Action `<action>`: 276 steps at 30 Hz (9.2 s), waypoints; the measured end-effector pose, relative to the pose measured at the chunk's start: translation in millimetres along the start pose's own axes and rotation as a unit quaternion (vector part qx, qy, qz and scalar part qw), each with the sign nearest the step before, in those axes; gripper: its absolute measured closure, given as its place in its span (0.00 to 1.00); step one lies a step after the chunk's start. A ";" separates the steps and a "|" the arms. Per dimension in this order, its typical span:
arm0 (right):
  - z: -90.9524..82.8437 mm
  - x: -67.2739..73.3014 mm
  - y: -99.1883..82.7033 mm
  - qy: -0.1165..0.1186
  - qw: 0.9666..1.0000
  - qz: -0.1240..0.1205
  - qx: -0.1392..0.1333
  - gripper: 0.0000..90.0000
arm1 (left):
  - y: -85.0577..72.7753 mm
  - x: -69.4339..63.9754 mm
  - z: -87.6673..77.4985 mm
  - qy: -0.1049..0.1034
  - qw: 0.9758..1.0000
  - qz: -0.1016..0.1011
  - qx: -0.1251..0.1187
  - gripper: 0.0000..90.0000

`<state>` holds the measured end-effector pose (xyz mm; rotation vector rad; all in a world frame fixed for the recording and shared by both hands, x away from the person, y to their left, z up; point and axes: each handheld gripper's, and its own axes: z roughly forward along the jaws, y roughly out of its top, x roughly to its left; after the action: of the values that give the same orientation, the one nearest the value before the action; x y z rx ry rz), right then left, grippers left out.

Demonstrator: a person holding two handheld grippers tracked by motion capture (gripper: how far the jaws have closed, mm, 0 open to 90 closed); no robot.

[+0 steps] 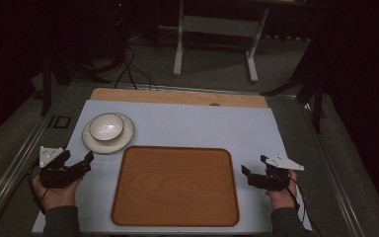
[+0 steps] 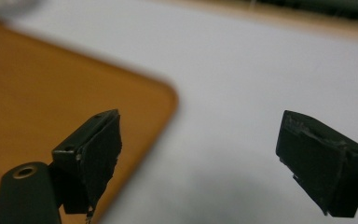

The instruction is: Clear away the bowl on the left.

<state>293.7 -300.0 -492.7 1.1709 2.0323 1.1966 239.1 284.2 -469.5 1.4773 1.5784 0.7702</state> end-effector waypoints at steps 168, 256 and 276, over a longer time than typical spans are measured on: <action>-26.0 19.2 14.7 -0.052 0.992 -0.054 -0.101 0.12 | 49.0 30.6 146.7 -0.004 0.967 -0.185 0.175 0.88; -28.5 20.4 15.1 -0.051 0.991 -0.058 -0.110 0.12 | 52.1 -55.2 63.8 -0.166 0.977 -0.071 0.110 0.88; -29.3 20.1 16.1 -0.047 0.991 -0.061 -0.113 0.12 | 45.3 -85.6 60.7 -0.196 0.972 -0.045 0.119 0.87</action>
<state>268.3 -291.7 -464.4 0.9623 1.8168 1.2498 311.8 199.3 -445.8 1.5983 1.4541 0.2197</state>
